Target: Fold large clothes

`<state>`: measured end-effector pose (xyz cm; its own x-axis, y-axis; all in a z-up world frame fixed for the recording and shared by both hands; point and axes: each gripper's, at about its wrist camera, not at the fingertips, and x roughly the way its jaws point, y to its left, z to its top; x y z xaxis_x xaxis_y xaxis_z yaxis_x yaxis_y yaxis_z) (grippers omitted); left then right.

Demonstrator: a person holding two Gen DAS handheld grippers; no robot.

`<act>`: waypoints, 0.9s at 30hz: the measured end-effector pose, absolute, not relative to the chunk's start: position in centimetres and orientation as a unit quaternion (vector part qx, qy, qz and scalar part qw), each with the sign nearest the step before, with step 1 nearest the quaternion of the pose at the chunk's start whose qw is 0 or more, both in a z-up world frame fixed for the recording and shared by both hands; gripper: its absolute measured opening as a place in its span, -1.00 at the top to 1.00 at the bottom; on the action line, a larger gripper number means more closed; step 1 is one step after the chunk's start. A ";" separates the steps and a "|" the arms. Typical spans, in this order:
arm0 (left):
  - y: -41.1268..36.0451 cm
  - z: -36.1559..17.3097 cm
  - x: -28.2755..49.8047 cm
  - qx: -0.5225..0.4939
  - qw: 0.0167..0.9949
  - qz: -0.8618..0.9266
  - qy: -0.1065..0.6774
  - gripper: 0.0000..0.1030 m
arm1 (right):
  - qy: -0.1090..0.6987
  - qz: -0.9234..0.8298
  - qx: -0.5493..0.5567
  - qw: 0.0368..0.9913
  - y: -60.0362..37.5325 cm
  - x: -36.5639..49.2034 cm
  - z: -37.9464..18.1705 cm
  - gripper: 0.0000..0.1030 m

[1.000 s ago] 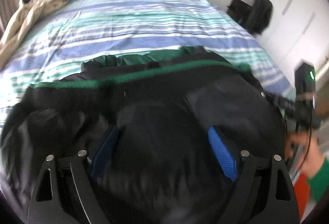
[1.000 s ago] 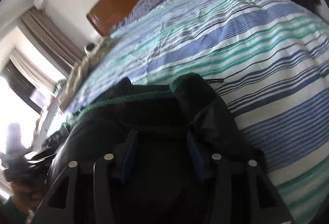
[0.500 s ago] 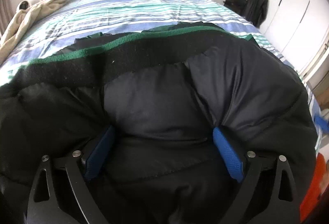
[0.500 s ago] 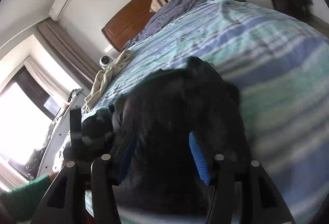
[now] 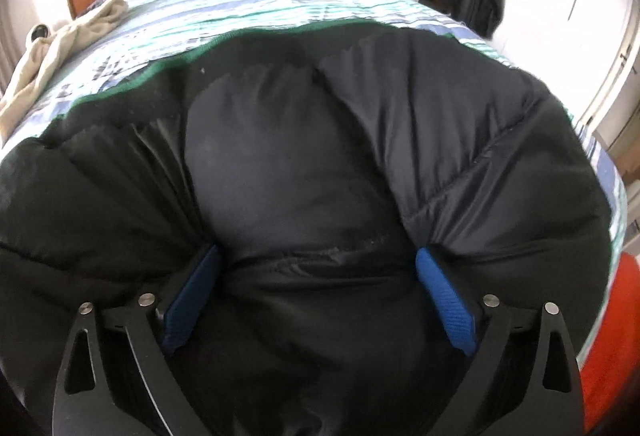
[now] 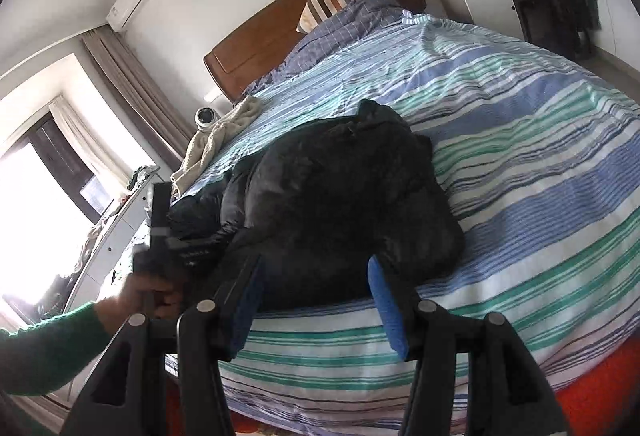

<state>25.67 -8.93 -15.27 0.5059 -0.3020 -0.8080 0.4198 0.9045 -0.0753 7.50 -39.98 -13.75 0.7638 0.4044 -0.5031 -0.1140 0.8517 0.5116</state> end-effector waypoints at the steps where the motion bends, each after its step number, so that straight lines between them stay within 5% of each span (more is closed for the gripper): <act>1: -8.9 -15.3 25.8 0.065 0.865 -0.209 0.452 -0.89 | 0.309 0.146 0.235 0.910 -39.8 7.5 -13.6 -0.06; 27: -9.2 -13.2 16.4 0.138 0.852 -0.233 0.448 -0.69 | 0.291 0.173 0.214 0.916 -38.1 4.9 -11.1 -0.07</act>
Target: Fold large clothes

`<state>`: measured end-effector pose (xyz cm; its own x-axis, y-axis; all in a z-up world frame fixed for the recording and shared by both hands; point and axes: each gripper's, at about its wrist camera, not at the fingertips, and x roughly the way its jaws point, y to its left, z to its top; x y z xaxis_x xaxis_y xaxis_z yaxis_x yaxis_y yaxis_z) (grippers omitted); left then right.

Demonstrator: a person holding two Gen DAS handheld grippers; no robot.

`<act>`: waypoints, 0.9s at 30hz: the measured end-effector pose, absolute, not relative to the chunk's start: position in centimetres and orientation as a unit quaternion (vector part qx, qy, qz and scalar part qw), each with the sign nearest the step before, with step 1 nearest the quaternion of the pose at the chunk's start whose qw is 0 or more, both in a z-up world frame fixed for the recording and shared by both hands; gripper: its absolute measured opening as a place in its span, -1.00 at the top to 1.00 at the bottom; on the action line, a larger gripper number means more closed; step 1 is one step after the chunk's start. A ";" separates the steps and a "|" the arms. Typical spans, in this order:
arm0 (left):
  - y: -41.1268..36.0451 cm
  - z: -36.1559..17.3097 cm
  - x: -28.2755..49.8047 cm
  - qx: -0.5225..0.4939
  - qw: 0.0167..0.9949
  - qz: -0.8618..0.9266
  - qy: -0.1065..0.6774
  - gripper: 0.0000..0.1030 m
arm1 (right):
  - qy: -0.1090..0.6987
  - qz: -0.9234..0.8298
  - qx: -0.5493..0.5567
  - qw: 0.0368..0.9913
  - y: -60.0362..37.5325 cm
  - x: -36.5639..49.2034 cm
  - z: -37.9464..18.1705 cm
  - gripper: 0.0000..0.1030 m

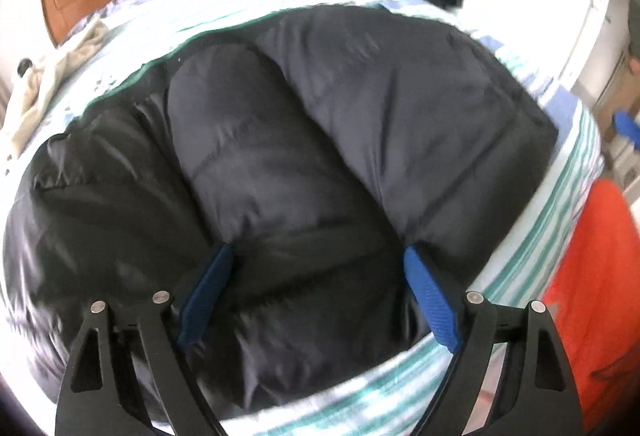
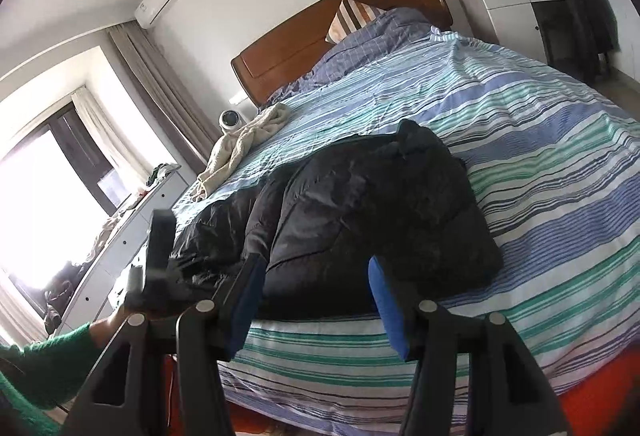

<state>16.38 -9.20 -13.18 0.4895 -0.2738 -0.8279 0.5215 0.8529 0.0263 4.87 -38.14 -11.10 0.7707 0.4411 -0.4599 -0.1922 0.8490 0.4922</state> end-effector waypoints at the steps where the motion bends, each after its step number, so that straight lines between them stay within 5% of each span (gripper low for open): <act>1: -9.4 -13.8 16.1 0.141 0.854 -0.229 0.444 -0.70 | 0.295 0.173 0.213 0.915 -38.1 4.9 -11.4 -0.07; 14: -8.5 -12.7 12.2 0.159 0.848 -0.250 0.440 -0.75 | 0.328 0.114 0.258 0.901 -41.5 4.5 -13.9 -0.11; 19: -7.2 -8.8 12.4 0.072 0.867 -0.271 0.411 -0.73 | 0.345 0.110 0.318 0.876 -43.0 4.6 -16.1 -0.11; 21: -6.7 -7.6 14.4 0.035 0.881 -0.256 0.396 -0.73 | 0.343 0.117 0.357 0.861 -43.4 5.7 -17.1 -0.17; 23: -6.8 -8.0 16.9 0.032 0.893 -0.217 0.394 -0.73 | 0.342 0.107 0.389 0.849 -43.8 7.1 -18.5 -0.44; 27: -8.0 -11.7 19.5 0.038 0.876 -0.199 0.437 -0.72 | 0.348 0.083 0.467 0.809 -44.7 9.4 -21.8 -0.45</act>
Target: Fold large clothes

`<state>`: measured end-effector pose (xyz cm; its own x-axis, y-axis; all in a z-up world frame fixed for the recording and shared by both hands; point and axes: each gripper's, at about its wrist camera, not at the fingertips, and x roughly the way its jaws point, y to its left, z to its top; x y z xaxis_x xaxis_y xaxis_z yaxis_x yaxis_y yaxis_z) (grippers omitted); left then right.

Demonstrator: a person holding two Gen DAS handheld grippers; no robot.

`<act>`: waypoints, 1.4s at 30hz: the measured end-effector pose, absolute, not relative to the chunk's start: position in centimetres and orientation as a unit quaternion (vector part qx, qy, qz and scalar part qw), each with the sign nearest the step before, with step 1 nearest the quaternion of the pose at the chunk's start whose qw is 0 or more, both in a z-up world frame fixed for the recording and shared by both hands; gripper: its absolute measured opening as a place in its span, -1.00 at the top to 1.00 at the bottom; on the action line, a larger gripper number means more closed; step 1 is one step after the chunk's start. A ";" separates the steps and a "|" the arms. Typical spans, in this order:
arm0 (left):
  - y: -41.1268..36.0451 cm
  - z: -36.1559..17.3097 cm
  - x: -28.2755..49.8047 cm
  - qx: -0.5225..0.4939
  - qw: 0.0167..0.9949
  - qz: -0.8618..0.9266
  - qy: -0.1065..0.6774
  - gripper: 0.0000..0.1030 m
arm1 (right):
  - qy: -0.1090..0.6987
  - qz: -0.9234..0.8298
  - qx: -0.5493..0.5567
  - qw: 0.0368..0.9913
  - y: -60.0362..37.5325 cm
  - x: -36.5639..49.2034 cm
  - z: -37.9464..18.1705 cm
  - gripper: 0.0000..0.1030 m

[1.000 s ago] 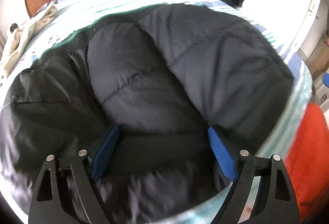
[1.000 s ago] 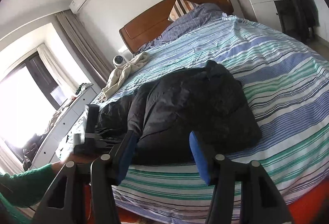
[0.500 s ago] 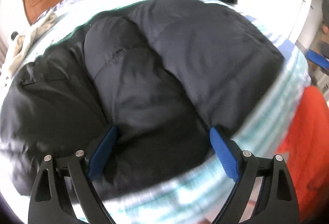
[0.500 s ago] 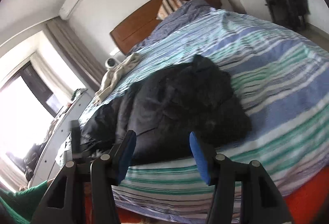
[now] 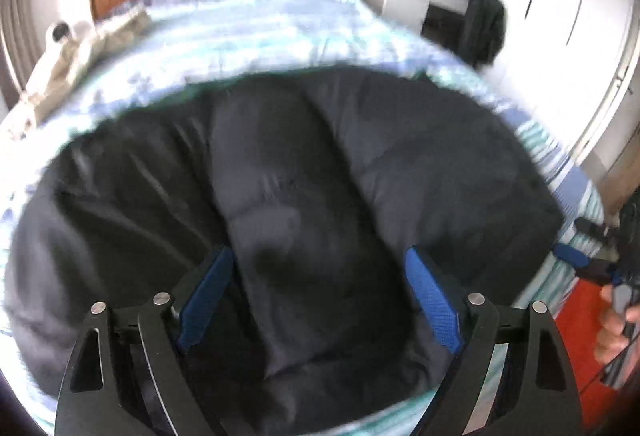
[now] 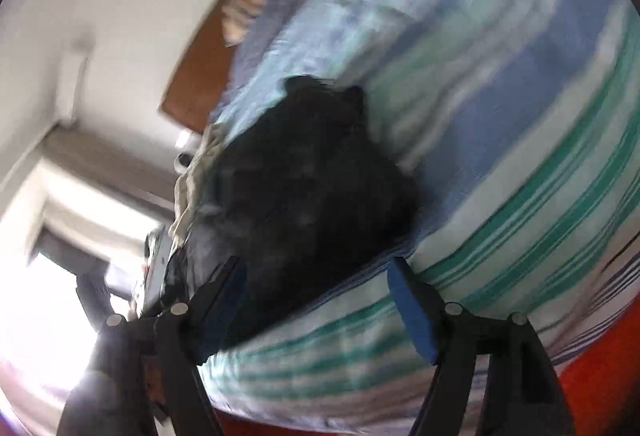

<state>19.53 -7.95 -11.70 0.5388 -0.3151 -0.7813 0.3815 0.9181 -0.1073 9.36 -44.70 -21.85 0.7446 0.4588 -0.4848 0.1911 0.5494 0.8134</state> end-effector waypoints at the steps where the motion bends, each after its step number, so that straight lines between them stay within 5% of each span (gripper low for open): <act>1: -8.3 -13.1 19.7 0.049 0.871 -0.198 0.446 -0.75 | 0.344 0.079 0.478 0.804 -44.7 9.8 -22.1 -0.46; 10: -8.9 -15.1 19.2 0.068 0.881 -0.197 0.424 -0.80 | 0.380 -0.028 0.441 0.813 -42.1 15.3 -22.0 -0.49; 12: -8.8 -15.1 19.4 0.071 0.879 -0.201 0.426 -0.80 | 0.353 -0.027 0.447 0.821 -41.5 14.7 -21.4 0.00; 13: -8.6 -14.8 19.4 0.072 0.877 -0.203 0.430 -0.80 | 0.335 -0.019 0.459 0.822 -41.6 14.2 -21.1 0.46; 14: -8.3 -14.1 19.4 0.072 0.873 -0.204 0.438 -0.79 | 0.324 -0.013 0.464 0.824 -41.5 13.8 -20.7 0.51; 18: -7.0 -9.6 19.4 0.038 0.864 -0.189 0.465 -0.60 | 0.293 0.023 0.391 0.872 -40.0 12.6 -16.8 0.56; 23: -6.8 -0.2 21.7 -0.001 0.855 -0.277 0.438 -0.66 | 0.242 0.073 0.225 0.941 -33.8 11.4 -9.8 0.56; 29: -13.1 6.3 25.6 0.078 0.768 -0.406 0.489 -0.78 | 0.180 0.140 0.048 0.972 -24.9 8.2 -4.8 0.56; 35: -17.5 7.8 25.4 0.170 0.723 -0.415 0.526 -0.73 | 0.160 0.181 -0.043 0.969 -19.3 7.3 -3.9 0.56; 40: -19.3 5.1 23.7 0.346 0.711 -0.326 0.518 -0.73 | 0.142 0.207 -0.108 0.962 -16.3 7.1 -3.2 0.55; 42: -19.5 3.6 23.4 0.395 0.708 -0.285 0.512 -0.43 | 0.138 0.211 -0.119 0.960 -15.6 7.0 -3.2 0.55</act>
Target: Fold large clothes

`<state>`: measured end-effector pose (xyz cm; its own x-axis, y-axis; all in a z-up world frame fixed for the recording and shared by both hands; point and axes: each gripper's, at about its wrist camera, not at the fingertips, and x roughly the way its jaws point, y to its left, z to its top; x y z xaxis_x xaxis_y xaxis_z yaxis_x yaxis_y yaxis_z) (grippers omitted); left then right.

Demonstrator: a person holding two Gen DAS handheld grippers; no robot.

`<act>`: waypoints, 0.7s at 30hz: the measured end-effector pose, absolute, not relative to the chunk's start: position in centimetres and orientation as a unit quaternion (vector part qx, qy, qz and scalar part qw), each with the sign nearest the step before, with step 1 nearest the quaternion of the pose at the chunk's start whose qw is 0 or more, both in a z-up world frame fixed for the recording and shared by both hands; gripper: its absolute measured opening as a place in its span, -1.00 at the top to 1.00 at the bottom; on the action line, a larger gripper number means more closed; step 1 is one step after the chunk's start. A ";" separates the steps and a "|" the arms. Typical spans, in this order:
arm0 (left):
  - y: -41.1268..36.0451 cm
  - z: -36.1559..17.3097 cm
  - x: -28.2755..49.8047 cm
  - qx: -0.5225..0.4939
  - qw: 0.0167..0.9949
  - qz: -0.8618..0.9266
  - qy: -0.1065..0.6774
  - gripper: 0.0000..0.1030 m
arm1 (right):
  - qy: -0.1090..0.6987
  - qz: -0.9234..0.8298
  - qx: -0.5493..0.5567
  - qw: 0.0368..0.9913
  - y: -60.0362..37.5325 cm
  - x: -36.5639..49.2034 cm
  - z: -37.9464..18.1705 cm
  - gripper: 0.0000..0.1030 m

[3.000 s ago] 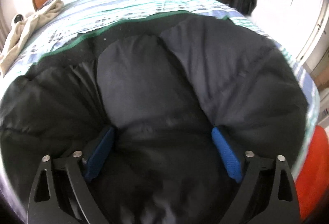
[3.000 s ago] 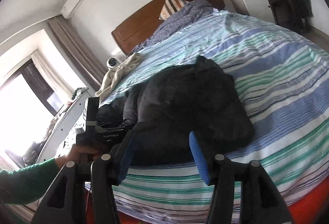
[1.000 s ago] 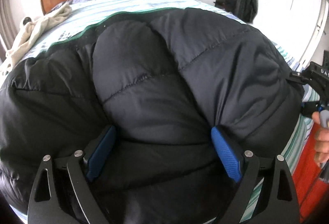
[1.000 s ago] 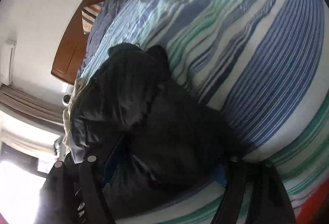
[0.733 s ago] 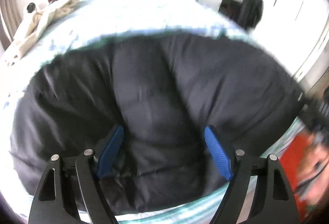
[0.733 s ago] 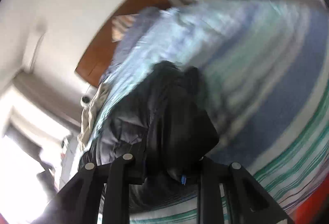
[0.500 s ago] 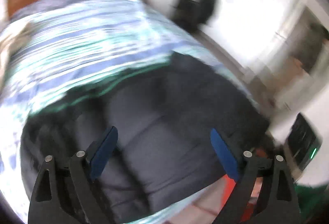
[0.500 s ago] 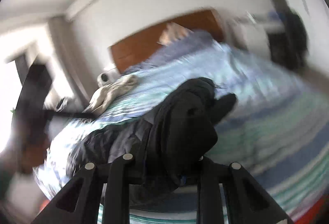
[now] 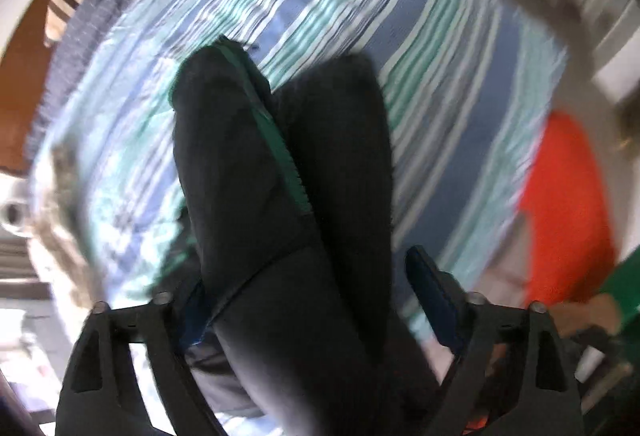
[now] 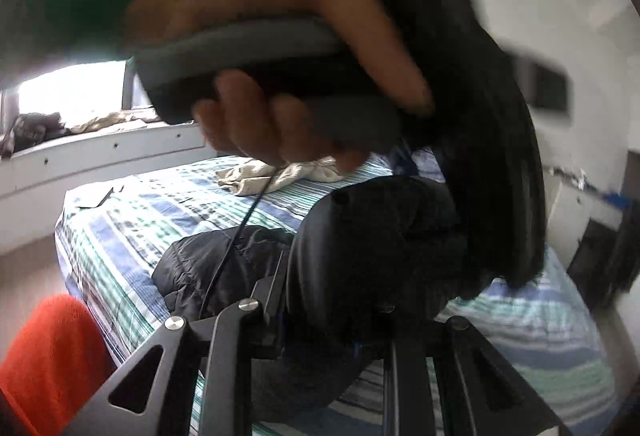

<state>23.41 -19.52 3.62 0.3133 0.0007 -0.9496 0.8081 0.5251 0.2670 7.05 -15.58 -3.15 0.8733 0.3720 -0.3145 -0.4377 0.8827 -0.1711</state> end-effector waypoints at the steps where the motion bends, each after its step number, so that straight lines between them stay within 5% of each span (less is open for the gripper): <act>1: -19.4 3.1 23.6 0.411 0.710 -0.268 0.505 0.02 | 0.138 0.211 -0.121 0.960 -15.5 7.2 -3.2 0.55; 2: -19.3 3.0 23.8 0.411 0.714 -0.264 0.502 0.28 | 0.141 0.211 -0.117 0.960 -15.7 7.1 -3.3 0.55; 5: -17.0 3.9 25.7 0.339 0.736 -0.278 0.516 0.47 | 0.151 0.239 -0.071 0.957 -17.5 7.6 -3.1 0.41; 8: -12.7 4.9 27.6 0.288 0.757 -0.275 0.518 0.48 | 0.181 0.285 -0.003 0.941 -20.2 7.6 -2.9 -0.15; 15: 1.6 3.1 31.8 0.137 0.801 -0.235 0.533 0.47 | 0.262 0.255 0.087 0.927 -24.0 11.6 -5.3 -0.14; 21: 10.0 -1.5 32.9 0.037 0.805 -0.236 0.543 0.37 | 0.286 0.277 0.087 0.913 -20.2 19.2 -3.3 0.12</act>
<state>32.88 10.01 -1.48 0.2985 -0.3386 -0.8923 0.4198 0.8862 -0.1958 19.18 -20.17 -3.32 0.6824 0.5561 -0.4745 -0.4561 0.8311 0.3181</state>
